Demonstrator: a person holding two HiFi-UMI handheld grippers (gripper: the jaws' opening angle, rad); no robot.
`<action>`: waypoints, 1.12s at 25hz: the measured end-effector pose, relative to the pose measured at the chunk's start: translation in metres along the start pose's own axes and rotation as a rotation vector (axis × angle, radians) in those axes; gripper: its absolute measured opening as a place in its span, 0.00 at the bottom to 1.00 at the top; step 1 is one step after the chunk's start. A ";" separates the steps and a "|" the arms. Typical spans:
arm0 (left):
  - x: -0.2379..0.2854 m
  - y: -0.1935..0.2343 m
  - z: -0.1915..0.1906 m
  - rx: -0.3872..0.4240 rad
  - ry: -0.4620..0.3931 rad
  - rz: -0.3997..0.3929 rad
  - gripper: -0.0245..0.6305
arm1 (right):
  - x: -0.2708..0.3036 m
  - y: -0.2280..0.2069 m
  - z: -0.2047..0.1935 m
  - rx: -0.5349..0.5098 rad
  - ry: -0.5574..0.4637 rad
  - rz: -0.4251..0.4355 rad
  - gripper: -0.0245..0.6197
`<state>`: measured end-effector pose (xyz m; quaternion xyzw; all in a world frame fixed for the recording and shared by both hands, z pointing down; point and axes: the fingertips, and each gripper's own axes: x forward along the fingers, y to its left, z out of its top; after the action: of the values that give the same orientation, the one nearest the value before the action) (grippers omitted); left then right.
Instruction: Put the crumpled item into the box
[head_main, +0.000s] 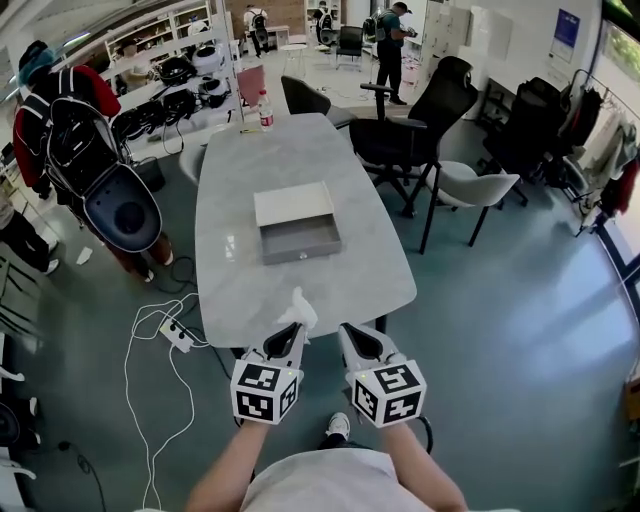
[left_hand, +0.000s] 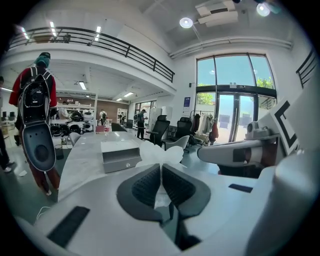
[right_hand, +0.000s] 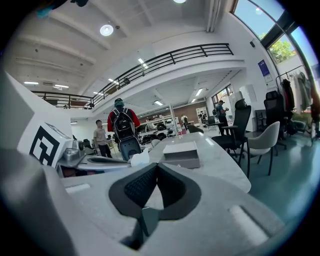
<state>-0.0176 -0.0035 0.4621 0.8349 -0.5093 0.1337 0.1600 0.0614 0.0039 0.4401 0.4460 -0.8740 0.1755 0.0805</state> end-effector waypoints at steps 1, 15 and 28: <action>0.006 0.001 0.002 0.000 0.002 0.006 0.07 | 0.004 -0.005 0.002 0.000 0.001 0.007 0.05; 0.065 0.005 0.026 -0.006 0.031 0.110 0.07 | 0.039 -0.063 0.028 0.004 0.020 0.115 0.05; 0.093 0.046 0.033 0.013 0.027 0.145 0.07 | 0.087 -0.068 0.035 -0.014 0.013 0.155 0.05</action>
<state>-0.0157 -0.1121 0.4741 0.7951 -0.5652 0.1595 0.1514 0.0653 -0.1113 0.4496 0.3755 -0.9064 0.1782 0.0755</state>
